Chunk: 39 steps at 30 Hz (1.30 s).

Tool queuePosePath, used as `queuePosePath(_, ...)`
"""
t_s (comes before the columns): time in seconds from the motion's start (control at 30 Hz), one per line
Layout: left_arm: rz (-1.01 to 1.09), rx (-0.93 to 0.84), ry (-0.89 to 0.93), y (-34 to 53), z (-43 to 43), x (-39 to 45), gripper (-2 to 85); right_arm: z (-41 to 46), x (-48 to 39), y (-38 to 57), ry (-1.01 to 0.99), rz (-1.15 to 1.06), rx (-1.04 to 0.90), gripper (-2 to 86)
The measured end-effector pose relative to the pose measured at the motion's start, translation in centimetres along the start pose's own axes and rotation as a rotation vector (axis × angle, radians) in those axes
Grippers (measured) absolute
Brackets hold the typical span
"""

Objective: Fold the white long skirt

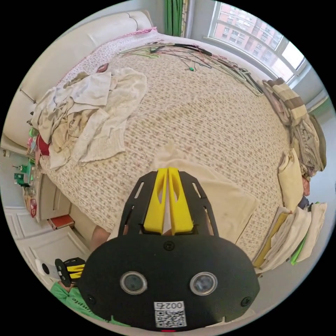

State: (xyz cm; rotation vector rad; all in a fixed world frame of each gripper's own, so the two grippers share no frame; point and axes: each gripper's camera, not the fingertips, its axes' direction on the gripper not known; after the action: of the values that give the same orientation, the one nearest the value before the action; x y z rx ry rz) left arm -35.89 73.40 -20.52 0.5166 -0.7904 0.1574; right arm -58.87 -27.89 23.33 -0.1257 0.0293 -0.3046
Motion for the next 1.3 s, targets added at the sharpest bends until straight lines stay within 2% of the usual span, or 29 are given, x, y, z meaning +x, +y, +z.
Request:
queuePosePath(0.07, 0.003, 0.004, 0.007, 0.7, 0.5, 0.6, -1.0, -1.2, 0.6, 0.7, 0.035, 0.038, 0.069, 2.9)
queuePosePath(0.13, 0.025, 0.01, 0.008, 0.8, 0.8, 1.4, -1.0, -2.1, 0.2, 0.9, 0.038, 0.028, 0.074, 10.2)
queuePosePath(0.23, 0.07, 0.016, -0.015, 0.8, 1.2, 3.1, -1.0, -2.3, -2.9, 1.0, 0.02, -0.066, 0.01, 15.8)
queuePosePath(0.3, 0.095, 0.019, -0.019, 0.8, 1.6, 4.1, -1.0, -0.5, -6.9, 1.3, 0.108, -0.175, -0.083, 18.0)
queuePosePath(0.33, 0.111, 0.02, -0.023, 0.9, 1.8, 4.8, -1.0, 0.2, -7.9, 1.3, 0.15, -0.201, -0.105, 18.2)
queuePosePath(0.4, 0.139, 0.017, -0.038, 1.2, 2.1, 5.9, -1.0, 3.9, -10.9, 1.7, 0.385, -0.299, -0.185, 17.6)
queuePosePath(0.43, 0.155, 0.018, -0.053, 1.4, 2.2, 6.6, -1.0, 4.9, -11.3, 1.8, 0.442, -0.317, -0.208, 17.2)
queuePosePath(0.47, 0.167, 0.02, -0.063, 1.6, 2.2, 7.1, -1.0, 7.0, -11.7, 2.2, 0.52, -0.36, -0.275, 12.7)
queuePosePath(0.53, 0.173, 0.027, -0.073, 1.9, 2.1, 7.6, -1.0, 8.8, -11.2, 2.7, 0.549, -0.377, -0.34, 5.5)
queuePosePath(0.6, 0.168, 0.024, -0.085, 2.1, 2.1, 7.7, -1.0, 7.2, -9.1, 2.8, 0.409, -0.29, -0.271, 1.4)
queuePosePath(0.73, 0.155, 0.034, -0.023, 2.4, 1.9, 8.0, -1.0, 2.8, -4.1, 4.0, 0.132, -0.166, -0.154, 0.1)
queuePosePath(0.9, 0.291, 0.065, -0.055, 2.2, 1.9, 12.9, -1.0, -1.7, 9.6, 9.1, -0.413, 0.034, 0.01, 0.1)
queuePosePath(0.97, 0.375, 0.026, -0.016, 1.9, 3.7, 16.3, -1.0, -2.5, 14.0, 11.8, -0.516, 0.053, 0.057, 0.2)
queuePosePath(1.13, 0.53, -0.074, 0.015, 2.2, 9.8, 24.0, -0.9, -4.1, 24.5, 20.0, -0.534, 0.147, 0.153, 1.1)
queuePosePath(1.3, 0.634, -0.209, -0.022, 4.5, 18.5, 29.2, -0.9, -3.4, 33.9, 30.0, -0.358, 0.365, 0.157, 1.0)
